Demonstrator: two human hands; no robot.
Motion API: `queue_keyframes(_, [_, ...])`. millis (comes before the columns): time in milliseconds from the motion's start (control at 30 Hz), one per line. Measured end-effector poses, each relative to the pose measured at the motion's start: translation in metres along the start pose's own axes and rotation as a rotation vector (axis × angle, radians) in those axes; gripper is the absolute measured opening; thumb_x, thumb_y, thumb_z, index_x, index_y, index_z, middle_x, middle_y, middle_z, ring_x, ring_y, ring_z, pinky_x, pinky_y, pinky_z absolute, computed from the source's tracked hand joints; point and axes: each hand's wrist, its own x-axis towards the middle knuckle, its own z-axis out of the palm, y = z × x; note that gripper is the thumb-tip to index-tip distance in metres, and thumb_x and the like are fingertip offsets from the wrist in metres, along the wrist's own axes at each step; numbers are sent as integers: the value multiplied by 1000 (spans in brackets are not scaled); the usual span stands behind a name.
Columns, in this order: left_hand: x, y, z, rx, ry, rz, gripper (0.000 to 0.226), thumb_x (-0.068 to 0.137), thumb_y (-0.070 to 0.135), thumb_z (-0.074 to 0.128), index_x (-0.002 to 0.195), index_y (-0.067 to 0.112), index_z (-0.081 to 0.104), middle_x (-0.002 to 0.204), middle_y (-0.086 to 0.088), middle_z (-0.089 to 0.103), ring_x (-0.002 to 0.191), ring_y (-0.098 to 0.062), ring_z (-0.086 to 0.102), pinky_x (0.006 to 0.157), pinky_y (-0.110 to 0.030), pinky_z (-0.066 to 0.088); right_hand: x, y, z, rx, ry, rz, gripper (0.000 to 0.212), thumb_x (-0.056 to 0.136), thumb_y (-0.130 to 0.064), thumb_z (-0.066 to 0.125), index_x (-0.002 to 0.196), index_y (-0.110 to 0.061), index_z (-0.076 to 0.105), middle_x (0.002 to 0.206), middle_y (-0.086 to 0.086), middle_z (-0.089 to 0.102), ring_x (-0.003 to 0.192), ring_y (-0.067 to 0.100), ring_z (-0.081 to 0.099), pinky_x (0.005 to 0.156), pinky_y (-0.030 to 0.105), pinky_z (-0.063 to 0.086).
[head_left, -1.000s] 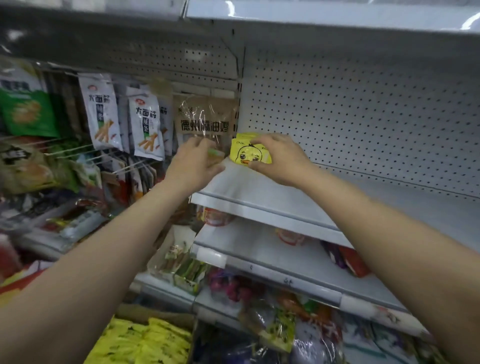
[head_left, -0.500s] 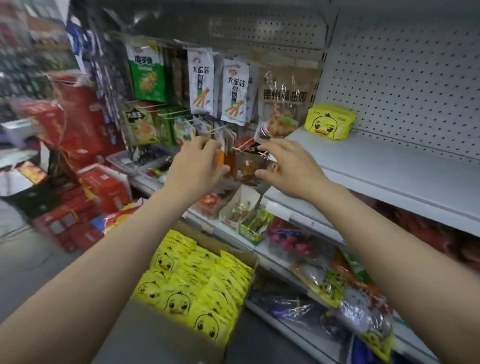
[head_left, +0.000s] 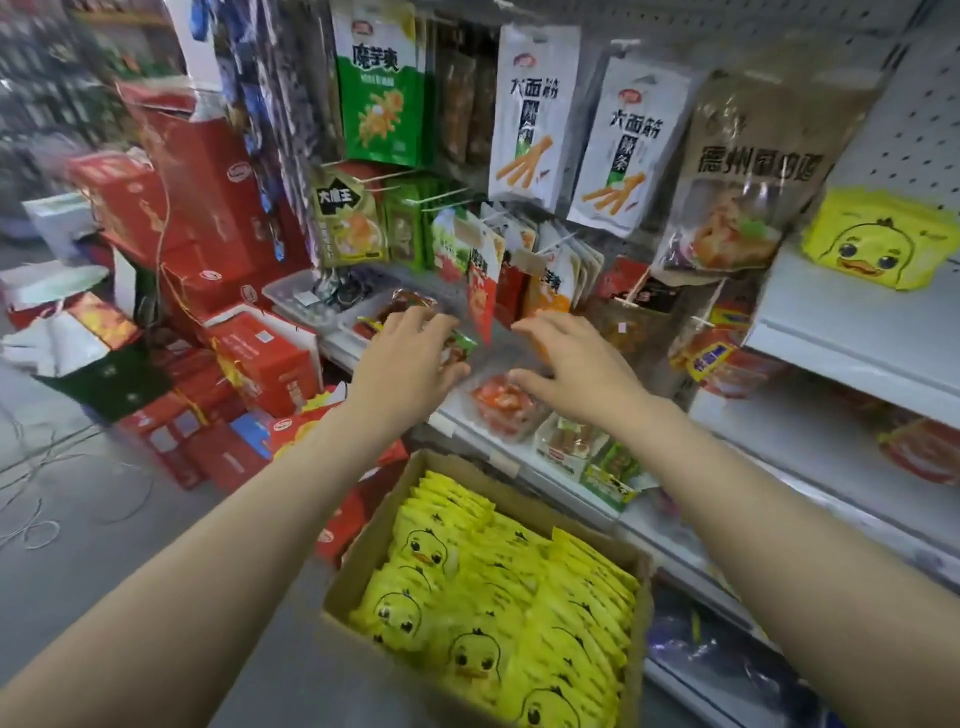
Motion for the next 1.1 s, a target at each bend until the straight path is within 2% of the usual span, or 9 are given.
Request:
queue_keyframes(200, [22,-88,75,-58,-216,24,52,84,38,67,127,12,53,125,-15,51,115,-39,47,98,-46,39,57,-7,96,63,-142,158,60,91,-43,64,143,-23,44,149,4,40,137,28,37,110,37,33])
queue_keyframes(300, [11,-116,126,-132,-364,-35,55,84,38,68,130,14,52,124,-16,51,116,-38,46,98,-45,39,60,-2,156,137,-245,233,61,88,-41,68,141,-18,48,143,9,47,132,30,43,107,38,38])
queue_keyframes(433, [-21,-139,195,-251,-573,-131,54,83,35,70,129,12,53,119,-17,54,114,-39,49,97,-44,41,46,10,239,154,-476,335,59,86,-52,65,135,-22,50,133,9,53,126,31,49,99,44,45])
queue_keyframes(533, [-47,-144,242,-324,-738,-187,56,85,31,70,132,7,51,132,-19,50,117,-38,50,98,-39,38,35,21,289,175,-563,397,59,87,-49,66,137,-22,51,136,9,54,127,31,50,99,43,45])
queue_keyframes(633, [-68,-147,286,-356,-834,-263,59,83,33,72,133,9,51,130,-20,51,120,-37,49,99,-40,40,26,32,332,221,-631,462,56,88,-44,68,136,-21,52,135,10,55,126,32,51,98,41,46])
queue_keyframes(833, [-85,-148,353,-361,-840,-311,65,84,31,71,140,15,44,144,-14,41,134,-34,35,110,-43,31,36,47,389,334,-583,515,48,88,-36,70,131,-20,57,130,9,61,120,28,56,94,38,47])
queue_keyframes(967, [-96,-147,368,-318,-742,-319,60,82,27,73,135,14,48,139,-10,45,129,-32,38,106,-40,32,39,49,411,348,-541,512,39,86,-35,71,121,-21,64,120,6,63,114,28,58,90,36,48])
queue_keyframes(1100, [-106,-146,370,-252,-691,-311,59,77,25,77,128,13,50,131,-11,46,122,-35,38,99,-45,35,32,48,424,336,-475,522,35,83,-35,73,116,-27,67,115,4,58,118,27,50,91,35,43])
